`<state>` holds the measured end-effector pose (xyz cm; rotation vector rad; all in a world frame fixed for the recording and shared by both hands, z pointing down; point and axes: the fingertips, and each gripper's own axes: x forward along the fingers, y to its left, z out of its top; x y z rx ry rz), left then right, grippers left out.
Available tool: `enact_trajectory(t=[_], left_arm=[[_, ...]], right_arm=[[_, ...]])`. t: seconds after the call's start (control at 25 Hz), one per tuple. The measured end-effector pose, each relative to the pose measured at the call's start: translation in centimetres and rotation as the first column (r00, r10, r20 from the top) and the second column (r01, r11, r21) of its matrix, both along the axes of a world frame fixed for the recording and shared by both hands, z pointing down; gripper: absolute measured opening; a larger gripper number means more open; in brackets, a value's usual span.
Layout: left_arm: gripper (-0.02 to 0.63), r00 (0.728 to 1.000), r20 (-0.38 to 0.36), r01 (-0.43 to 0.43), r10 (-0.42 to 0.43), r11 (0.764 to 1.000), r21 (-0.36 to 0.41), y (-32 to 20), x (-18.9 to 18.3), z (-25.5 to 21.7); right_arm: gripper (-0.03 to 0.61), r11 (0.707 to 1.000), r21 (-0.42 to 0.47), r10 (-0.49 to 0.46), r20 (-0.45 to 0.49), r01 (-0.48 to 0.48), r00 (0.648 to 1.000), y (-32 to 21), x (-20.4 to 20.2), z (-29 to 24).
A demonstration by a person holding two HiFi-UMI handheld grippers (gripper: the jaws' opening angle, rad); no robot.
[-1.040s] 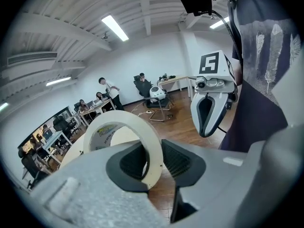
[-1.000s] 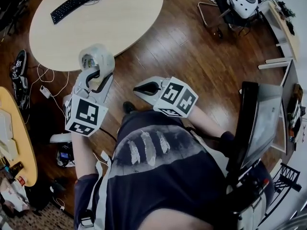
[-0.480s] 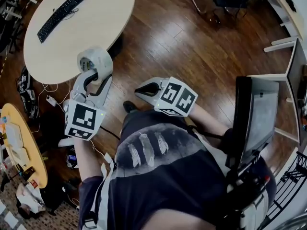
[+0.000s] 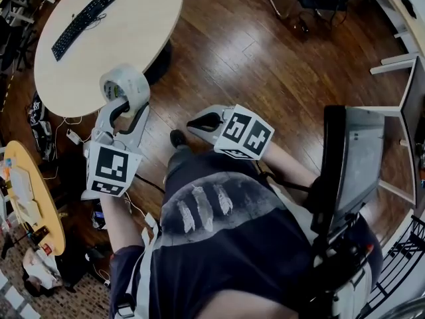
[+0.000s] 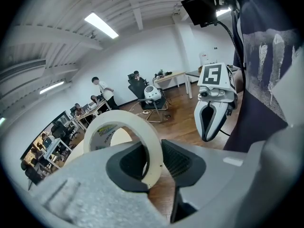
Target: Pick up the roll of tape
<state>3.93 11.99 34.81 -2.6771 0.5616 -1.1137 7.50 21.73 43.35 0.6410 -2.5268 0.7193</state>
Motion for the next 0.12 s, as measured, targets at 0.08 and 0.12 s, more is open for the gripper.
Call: enact_trajectory(t=[0.08,0.12], left_arm=[[0.094,1.000,0.004,0.007,-0.007,1.000,-0.001,-0.78,-0.54,0.19],[0.094,1.000,0.005,0.011,-0.011,1.000,-0.001,-1.20,-0.83,0.30]], right_arm=[[0.005,1.000,-0.003,-0.008,0.000,0.008,1.000,-0.61,-0.36,0.24],[0.005,1.000,-0.005,-0.011,0.000,0.011,1.000,-0.94,-0.54,0.38]])
